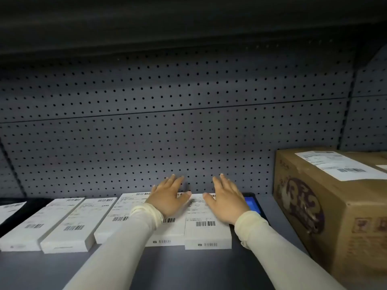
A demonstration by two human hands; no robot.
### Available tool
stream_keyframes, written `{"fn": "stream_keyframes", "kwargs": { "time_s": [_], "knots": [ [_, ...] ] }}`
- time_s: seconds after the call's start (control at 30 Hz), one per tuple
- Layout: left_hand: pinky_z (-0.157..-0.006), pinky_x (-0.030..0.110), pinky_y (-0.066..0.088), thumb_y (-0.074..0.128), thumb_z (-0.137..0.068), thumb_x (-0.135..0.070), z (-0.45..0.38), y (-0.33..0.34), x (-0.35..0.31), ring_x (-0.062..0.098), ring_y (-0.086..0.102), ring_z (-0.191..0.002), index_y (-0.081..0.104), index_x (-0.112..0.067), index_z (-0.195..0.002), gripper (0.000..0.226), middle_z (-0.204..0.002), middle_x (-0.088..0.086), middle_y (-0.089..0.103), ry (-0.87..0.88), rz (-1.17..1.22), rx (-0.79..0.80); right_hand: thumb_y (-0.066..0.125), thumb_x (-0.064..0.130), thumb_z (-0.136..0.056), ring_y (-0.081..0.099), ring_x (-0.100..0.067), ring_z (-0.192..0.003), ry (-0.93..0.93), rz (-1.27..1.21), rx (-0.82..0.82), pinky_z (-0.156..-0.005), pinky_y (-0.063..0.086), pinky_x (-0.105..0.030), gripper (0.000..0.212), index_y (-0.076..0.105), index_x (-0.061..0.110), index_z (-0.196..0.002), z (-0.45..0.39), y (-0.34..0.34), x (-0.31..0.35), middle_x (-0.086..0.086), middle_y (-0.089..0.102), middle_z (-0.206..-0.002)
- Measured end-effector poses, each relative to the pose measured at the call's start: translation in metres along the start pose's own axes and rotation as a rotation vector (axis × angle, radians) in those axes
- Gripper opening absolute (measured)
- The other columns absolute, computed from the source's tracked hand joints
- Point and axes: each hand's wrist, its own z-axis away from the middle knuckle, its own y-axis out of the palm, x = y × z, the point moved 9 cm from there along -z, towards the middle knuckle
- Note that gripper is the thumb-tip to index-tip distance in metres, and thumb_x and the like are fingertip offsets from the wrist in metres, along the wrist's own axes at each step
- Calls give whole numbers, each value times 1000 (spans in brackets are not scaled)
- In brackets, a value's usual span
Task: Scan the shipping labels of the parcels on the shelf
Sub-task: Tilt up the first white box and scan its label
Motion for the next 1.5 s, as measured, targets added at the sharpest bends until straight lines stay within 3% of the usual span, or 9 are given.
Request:
{"fn": "stream_keyframes", "kwargs": {
  "time_s": [0.33,0.63,1.03,1.33,1.5],
  "knots": [
    [-116,39,22,32,-97,-49,-6,9,10,23,27,-140,26,-23,-146,56,-153,0,31,63,31,19,35,47,-99,7,-29,-147,56,67,20,-119,15,-43,65,13,19,-154,-1,14,0,-6,6,-162],
    [-112,41,30,29,-97,-50,-13,16,16,27,38,-133,27,-22,-146,57,-143,9,45,49,57,36,35,45,-99,12,-30,-146,222,92,-17,-115,21,-43,63,14,20,-153,9,-6,-38,-6,10,-161],
    [-100,40,42,34,-93,-42,-17,10,9,25,49,-119,48,-25,-131,44,-135,2,54,78,158,29,40,37,-98,26,-32,-138,339,134,-49,-110,33,-43,55,29,12,-146,16,-15,-63,-11,27,-151],
    [-102,38,28,28,-98,-39,-8,20,6,24,44,-126,37,-25,-136,41,-136,4,51,-18,113,24,46,47,-93,29,-33,-137,424,131,11,-109,31,-36,69,28,5,-145,23,-9,-81,-16,30,-148],
    [-94,34,32,36,-96,-38,-5,17,8,23,47,-122,42,-20,-130,38,-132,3,55,-31,142,-9,48,54,-90,26,-34,-138,453,140,21,-109,31,-38,82,20,6,-150,28,-10,-85,-16,24,-152]
  ]
}}
